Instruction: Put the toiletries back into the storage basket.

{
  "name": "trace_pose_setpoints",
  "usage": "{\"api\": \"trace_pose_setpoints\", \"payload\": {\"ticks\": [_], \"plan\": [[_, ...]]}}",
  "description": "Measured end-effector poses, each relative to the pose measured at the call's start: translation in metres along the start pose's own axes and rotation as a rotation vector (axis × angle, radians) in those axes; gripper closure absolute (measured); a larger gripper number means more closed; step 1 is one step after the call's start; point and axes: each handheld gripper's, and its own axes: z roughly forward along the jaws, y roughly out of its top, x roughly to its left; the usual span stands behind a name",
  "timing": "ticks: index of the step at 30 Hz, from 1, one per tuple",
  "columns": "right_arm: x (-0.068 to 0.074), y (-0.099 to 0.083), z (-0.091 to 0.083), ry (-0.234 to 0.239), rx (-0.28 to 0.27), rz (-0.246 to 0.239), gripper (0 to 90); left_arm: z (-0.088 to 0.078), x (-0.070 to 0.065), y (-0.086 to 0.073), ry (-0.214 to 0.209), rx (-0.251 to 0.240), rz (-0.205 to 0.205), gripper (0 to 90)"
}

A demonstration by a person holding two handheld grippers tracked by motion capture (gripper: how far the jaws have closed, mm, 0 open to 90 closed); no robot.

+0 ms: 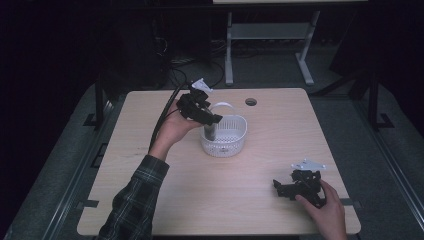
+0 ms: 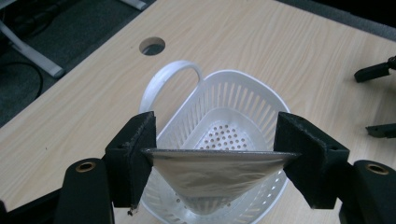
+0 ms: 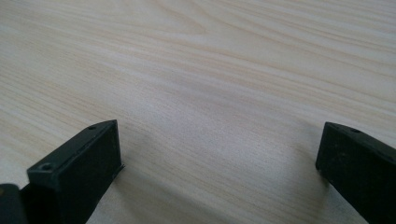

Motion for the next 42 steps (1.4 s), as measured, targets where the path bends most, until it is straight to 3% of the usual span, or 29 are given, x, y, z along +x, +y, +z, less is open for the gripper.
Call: {"api": "trace_pose_setpoints", "payload": {"ticks": [28,42], "plan": [[0.000,0.000,0.000,0.000,0.000,0.000,0.0,0.030,0.001,-0.024,0.008,0.052,-0.017,29.6],[0.000,0.000,0.000,0.000,0.000,0.000,0.0,0.030,0.000,-0.033,0.005,0.061,-0.027,29.3]]}}
